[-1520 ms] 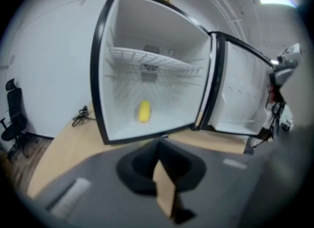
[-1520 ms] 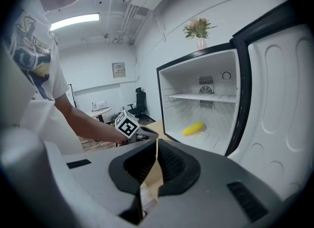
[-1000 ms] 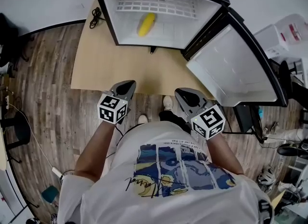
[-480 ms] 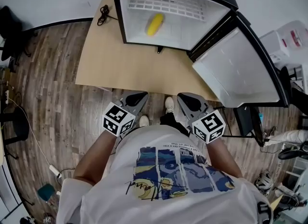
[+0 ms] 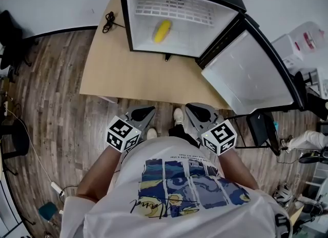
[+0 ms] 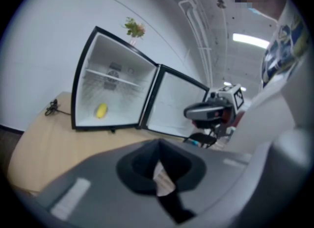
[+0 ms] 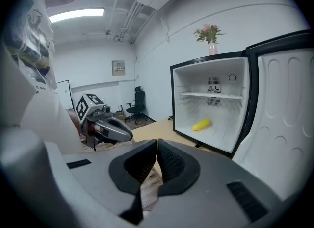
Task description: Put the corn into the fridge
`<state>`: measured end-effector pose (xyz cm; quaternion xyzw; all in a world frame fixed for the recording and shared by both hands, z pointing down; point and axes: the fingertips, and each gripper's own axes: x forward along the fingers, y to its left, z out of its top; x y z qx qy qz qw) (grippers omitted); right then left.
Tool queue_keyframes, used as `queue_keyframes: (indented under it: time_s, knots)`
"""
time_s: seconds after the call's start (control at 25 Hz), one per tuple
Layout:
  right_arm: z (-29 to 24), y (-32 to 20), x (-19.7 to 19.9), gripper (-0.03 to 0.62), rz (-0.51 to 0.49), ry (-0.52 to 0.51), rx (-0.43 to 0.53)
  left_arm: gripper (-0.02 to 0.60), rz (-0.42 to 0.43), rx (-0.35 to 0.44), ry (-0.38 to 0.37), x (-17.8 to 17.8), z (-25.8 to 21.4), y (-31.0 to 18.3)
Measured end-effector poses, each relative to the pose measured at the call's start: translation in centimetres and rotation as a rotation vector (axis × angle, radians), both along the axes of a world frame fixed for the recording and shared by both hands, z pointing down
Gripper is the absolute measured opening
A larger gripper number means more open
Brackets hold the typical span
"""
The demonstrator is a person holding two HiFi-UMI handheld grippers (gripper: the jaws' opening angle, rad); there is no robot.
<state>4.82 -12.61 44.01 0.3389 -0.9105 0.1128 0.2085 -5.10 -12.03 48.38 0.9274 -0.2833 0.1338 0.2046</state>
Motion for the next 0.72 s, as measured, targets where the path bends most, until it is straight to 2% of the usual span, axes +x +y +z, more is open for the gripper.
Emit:
queue_keyframes:
  time_s: [0.72]
  knots:
    - [-0.9, 2.0, -0.3, 0.014, -0.001, 0.012, 0.031, 0.009, 0.041, 0.017, 0.0, 0.6, 0.3, 1.8]
